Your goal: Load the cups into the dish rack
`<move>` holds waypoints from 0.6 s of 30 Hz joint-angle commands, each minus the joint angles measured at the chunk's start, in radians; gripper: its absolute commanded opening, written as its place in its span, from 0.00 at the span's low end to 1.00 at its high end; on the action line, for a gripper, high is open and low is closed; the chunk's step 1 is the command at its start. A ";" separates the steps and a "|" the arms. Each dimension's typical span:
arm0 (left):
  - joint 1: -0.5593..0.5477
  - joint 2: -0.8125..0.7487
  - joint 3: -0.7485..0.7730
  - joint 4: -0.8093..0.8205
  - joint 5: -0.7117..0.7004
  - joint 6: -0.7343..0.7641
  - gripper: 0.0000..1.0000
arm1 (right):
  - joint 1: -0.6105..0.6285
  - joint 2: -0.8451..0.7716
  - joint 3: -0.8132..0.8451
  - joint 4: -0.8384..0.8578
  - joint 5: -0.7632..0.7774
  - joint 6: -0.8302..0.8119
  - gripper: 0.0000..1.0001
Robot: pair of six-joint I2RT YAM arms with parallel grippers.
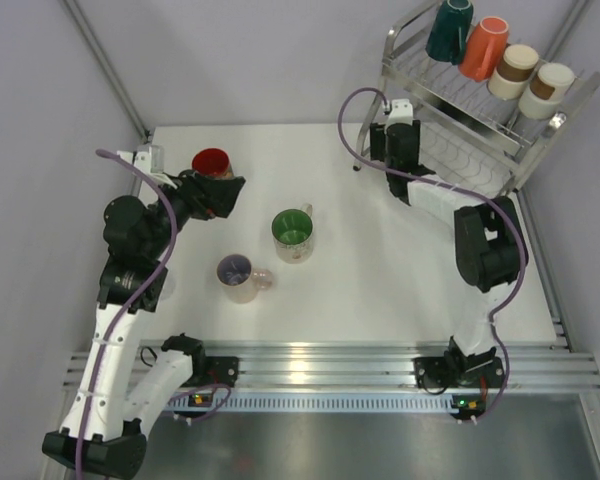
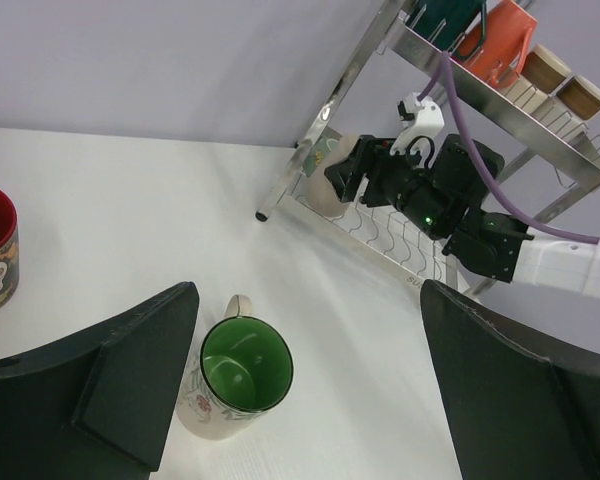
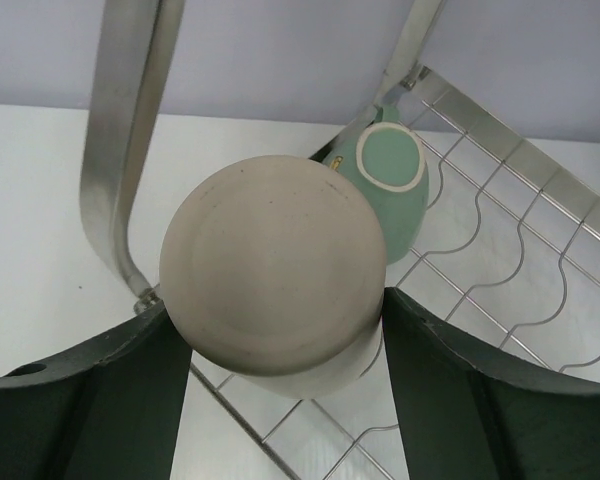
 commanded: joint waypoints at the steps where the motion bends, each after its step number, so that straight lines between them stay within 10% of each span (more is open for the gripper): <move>1: 0.001 -0.019 0.045 0.011 -0.009 0.017 0.98 | -0.033 0.035 0.078 0.086 -0.002 -0.001 0.00; 18: 0.001 -0.021 0.048 0.009 0.000 0.002 0.98 | -0.083 0.093 0.109 0.095 -0.074 0.120 0.00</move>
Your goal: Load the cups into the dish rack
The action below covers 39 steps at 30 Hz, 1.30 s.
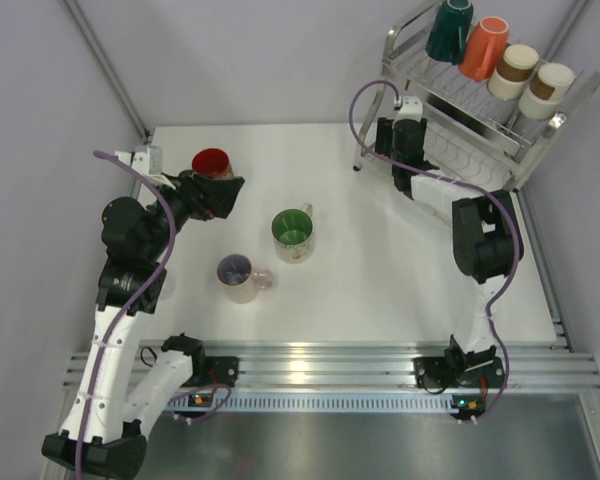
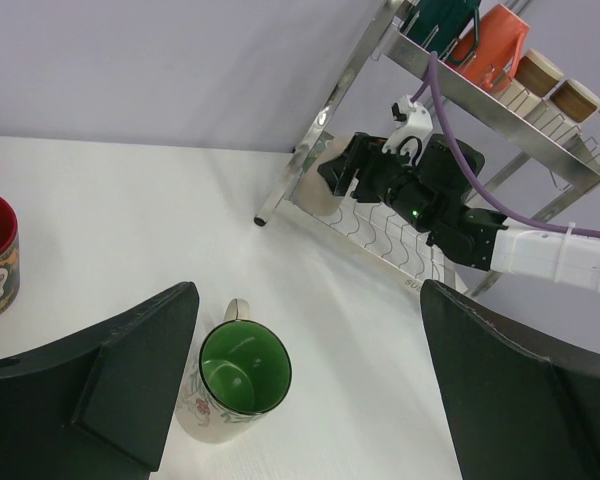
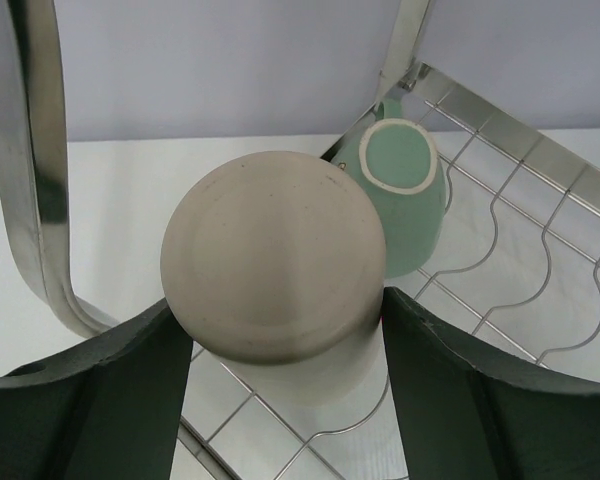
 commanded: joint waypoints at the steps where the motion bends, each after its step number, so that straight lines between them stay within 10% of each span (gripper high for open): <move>1: 0.001 -0.009 0.041 0.009 -0.001 -0.002 0.98 | -0.022 0.013 0.050 0.070 -0.012 0.037 0.00; 28: 0.001 0.014 0.061 0.009 0.015 -0.011 0.98 | -0.046 0.037 0.051 0.090 -0.093 0.101 0.01; 39: 0.001 0.011 0.076 0.009 0.035 0.004 0.96 | -0.051 0.016 0.065 0.017 -0.016 0.087 0.66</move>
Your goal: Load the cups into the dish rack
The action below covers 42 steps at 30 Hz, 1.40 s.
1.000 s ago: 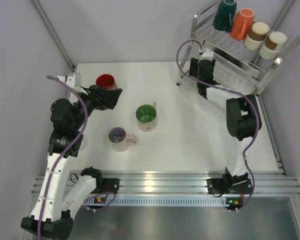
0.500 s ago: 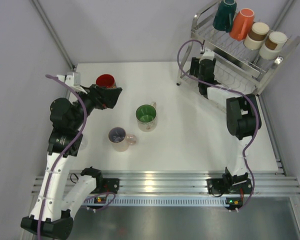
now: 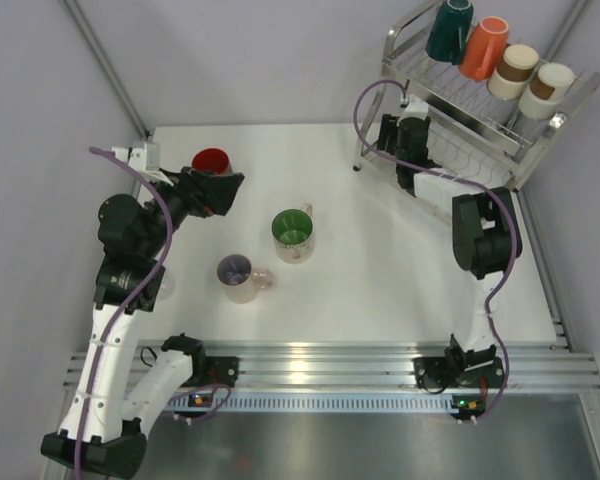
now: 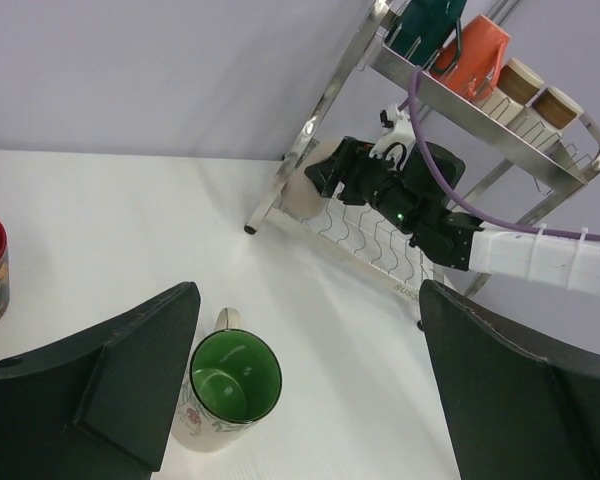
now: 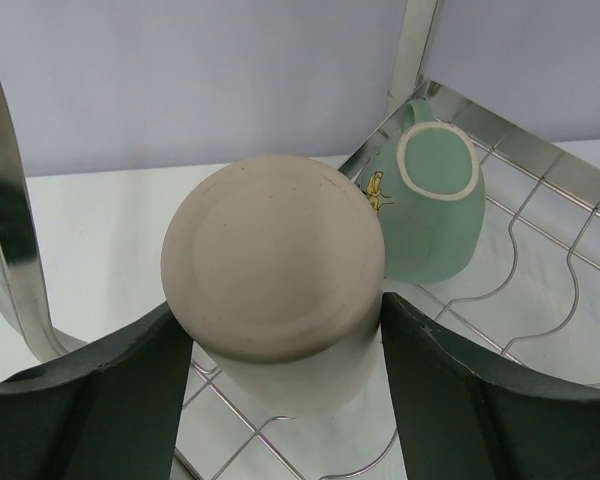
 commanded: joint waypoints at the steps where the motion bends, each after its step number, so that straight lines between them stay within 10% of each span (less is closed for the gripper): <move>1: 0.001 -0.003 0.039 0.009 0.023 0.019 0.96 | -0.017 -0.028 0.039 -0.030 0.048 0.016 0.67; 24: 0.001 0.037 0.109 -0.142 -0.049 0.054 0.98 | -0.016 -0.182 0.096 -0.289 -0.018 -0.010 0.92; 42: 0.001 0.292 0.311 -0.414 -0.172 0.260 0.89 | 0.081 -0.659 -0.153 -0.567 -0.547 -0.010 0.88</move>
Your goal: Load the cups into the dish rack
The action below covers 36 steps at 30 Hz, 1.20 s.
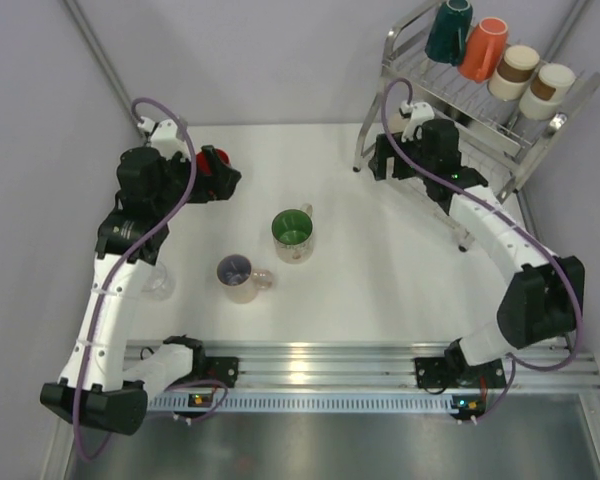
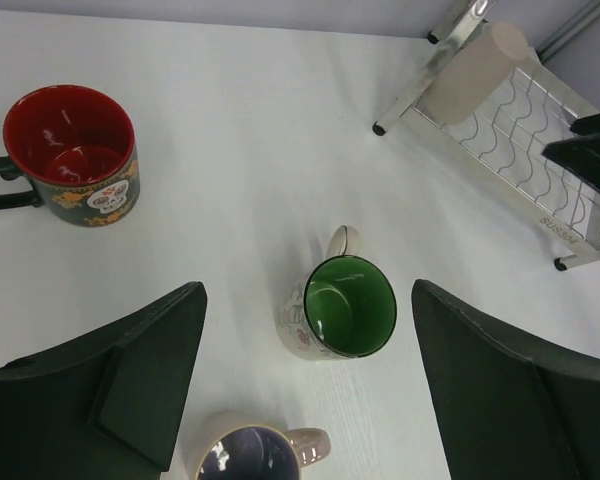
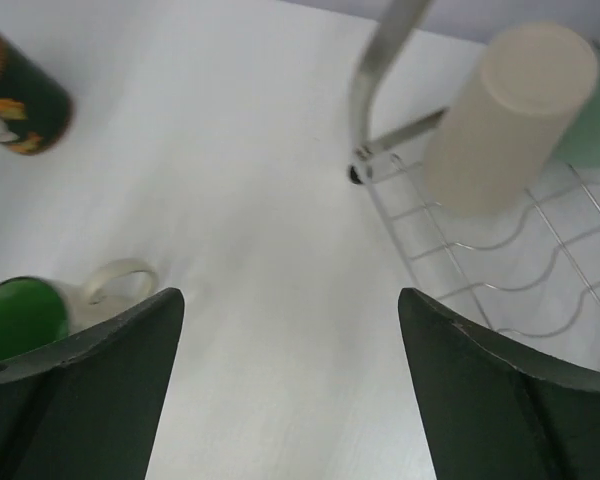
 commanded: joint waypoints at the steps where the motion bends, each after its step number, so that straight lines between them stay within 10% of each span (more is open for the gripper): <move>1: 0.001 0.049 0.059 -0.016 -0.055 0.037 0.89 | 0.039 -0.157 -0.003 0.016 -0.207 0.033 0.88; 14: 0.001 0.276 0.210 -0.013 -0.175 0.123 0.82 | 0.055 -0.521 -0.262 0.149 -0.462 0.237 0.78; 26: 0.001 0.563 0.373 -0.013 -0.253 0.194 0.74 | 0.128 -0.713 -0.375 0.123 -0.344 0.235 0.00; 36: 0.002 0.727 0.482 -0.007 -0.273 0.211 0.71 | 0.185 -0.697 -0.472 0.250 -0.340 0.249 0.02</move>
